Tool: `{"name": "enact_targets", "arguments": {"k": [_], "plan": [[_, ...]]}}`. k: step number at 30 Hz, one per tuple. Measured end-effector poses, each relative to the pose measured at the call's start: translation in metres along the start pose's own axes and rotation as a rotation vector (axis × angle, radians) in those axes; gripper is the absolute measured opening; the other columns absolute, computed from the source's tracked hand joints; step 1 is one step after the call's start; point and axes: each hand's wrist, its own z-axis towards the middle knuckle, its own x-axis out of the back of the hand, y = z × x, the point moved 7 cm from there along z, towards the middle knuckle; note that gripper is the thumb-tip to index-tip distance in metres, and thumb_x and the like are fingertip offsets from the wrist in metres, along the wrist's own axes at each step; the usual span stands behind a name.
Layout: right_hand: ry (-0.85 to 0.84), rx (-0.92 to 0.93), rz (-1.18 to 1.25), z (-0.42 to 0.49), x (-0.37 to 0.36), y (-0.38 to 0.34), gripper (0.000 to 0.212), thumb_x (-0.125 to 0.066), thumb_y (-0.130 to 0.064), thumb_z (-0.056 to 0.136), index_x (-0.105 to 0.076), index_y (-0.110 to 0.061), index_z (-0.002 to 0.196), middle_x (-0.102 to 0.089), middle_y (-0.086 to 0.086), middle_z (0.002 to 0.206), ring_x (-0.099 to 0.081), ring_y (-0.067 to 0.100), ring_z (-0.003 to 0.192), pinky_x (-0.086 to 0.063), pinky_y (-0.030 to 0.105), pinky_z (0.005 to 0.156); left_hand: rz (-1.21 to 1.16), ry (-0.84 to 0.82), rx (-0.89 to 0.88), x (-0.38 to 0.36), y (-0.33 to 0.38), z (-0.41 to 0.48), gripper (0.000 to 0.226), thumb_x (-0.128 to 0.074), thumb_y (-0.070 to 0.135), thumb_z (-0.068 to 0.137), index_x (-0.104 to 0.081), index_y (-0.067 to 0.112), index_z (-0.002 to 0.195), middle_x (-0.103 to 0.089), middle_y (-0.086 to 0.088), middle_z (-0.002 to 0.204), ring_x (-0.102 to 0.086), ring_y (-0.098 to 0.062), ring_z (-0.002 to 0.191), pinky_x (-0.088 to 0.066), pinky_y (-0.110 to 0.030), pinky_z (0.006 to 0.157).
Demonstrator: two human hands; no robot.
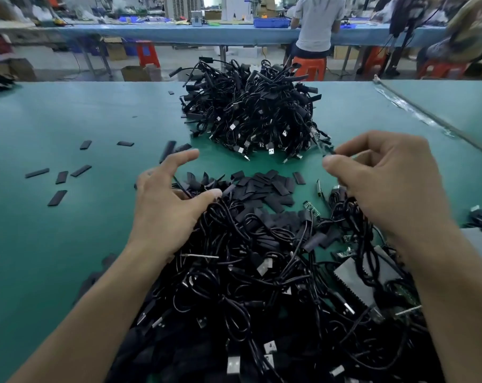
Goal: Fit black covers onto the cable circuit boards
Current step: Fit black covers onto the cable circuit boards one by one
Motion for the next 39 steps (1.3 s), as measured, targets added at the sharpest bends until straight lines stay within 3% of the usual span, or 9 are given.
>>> {"name": "enact_targets", "arguments": {"k": [6,11,16,20,23,28,31,33,39], "plan": [[-0.133,0.055,-0.106,-0.016,-0.03,-0.012,0.02,-0.079,-0.019,0.082,-0.066,-0.024,0.068,-0.065,-0.023,0.06,-0.06,-0.003,0.047,-0.039,0.004,0.044,0.258,0.031,-0.108,-0.004,0.006,-0.006,0.068,-0.083,0.049,0.071,-0.049,0.058,0.129,-0.032,0.005,0.111,-0.039,0.015,0.086,-0.037,-0.022,0.082],[-0.445,-0.007,0.207,-0.033,-0.074,-0.012,0.015,-0.077,-0.014,0.085,-0.068,-0.023,0.093,-0.073,-0.003,0.068,-0.067,0.01,0.05,-0.048,0.017,0.048,0.256,-0.013,-0.153,-0.016,0.01,-0.015,0.068,-0.08,0.047,0.074,-0.048,0.055,0.133,-0.032,0.002,0.13,-0.044,-0.02,0.119,-0.038,-0.033,0.098],[-0.559,-0.078,0.426,-0.036,-0.083,-0.01,0.026,-0.076,-0.001,0.083,-0.07,-0.021,0.098,-0.075,0.002,0.079,-0.072,0.015,0.064,-0.05,0.016,0.057,0.381,0.014,-0.178,-0.014,0.014,-0.016,0.07,-0.07,0.059,0.065,-0.052,0.051,0.132,-0.018,0.009,0.094,-0.027,-0.011,0.096,-0.036,-0.03,0.087],[-0.298,-0.079,0.564,-0.025,-0.067,-0.008,0.018,-0.074,0.003,0.083,-0.071,-0.015,0.088,-0.074,0.002,0.075,-0.07,0.012,0.064,-0.053,0.016,0.063,0.34,-0.035,-0.177,-0.018,0.017,-0.017,0.065,-0.068,0.071,0.066,-0.061,0.047,0.126,-0.034,0.012,0.096,-0.039,-0.011,0.091,-0.035,-0.028,0.083],[-0.174,-0.049,0.632,-0.018,-0.055,-0.006,0.017,-0.074,0.0,0.084,-0.071,-0.016,0.088,-0.074,-0.001,0.073,-0.07,0.012,0.065,-0.053,0.017,0.065,0.157,-0.107,-0.187,-0.028,0.02,-0.016,0.031,-0.059,0.05,0.092,-0.066,0.043,0.122,-0.053,0.012,0.1,-0.053,-0.002,0.092,-0.042,-0.024,0.086],[-0.419,0.057,0.698,-0.029,-0.073,-0.025,0.023,-0.07,0.006,0.085,-0.071,-0.014,0.096,-0.076,0.003,0.087,-0.074,0.015,0.076,-0.057,0.021,0.071,-0.258,-0.275,-0.005,-0.034,0.017,-0.015,0.055,-0.03,0.071,0.088,-0.077,0.043,0.092,-0.075,0.017,0.092,-0.066,0.005,0.088,-0.046,-0.03,0.087],[-0.563,0.094,0.486,-0.032,-0.08,-0.019,0.026,-0.065,0.003,0.09,-0.073,-0.021,0.096,-0.077,-0.004,0.087,-0.074,0.009,0.081,-0.058,0.022,0.074,-0.303,-0.314,0.002,-0.036,0.013,-0.013,0.046,-0.052,0.067,0.082,-0.08,0.031,0.085,-0.075,-0.005,0.093,-0.068,-0.021,0.08,-0.054,-0.05,0.092],[-0.436,0.089,0.136,-0.02,-0.069,0.004,0.028,-0.062,-0.002,0.095,-0.075,-0.026,0.099,-0.077,-0.009,0.091,-0.072,0.003,0.083,-0.06,0.022,0.075,-0.255,-0.286,0.04,-0.033,0.007,-0.011,0.035,-0.057,0.062,0.086,-0.079,0.035,0.084,-0.063,-0.011,0.099,-0.056,-0.019,0.083,-0.053,-0.031,0.086],[-0.483,-0.014,-0.599,-0.019,-0.078,0.055,0.026,-0.06,-0.035,0.097,-0.071,-0.017,0.112,-0.065,0.004,0.108,-0.06,0.023,0.105,-0.049,0.038,0.095,0.222,-0.255,-0.052,-0.026,0.014,-0.015,0.068,-0.028,0.079,0.079,-0.073,0.034,0.103,-0.05,-0.002,0.088,-0.048,-0.01,0.095,-0.042,-0.031,0.076]]}}
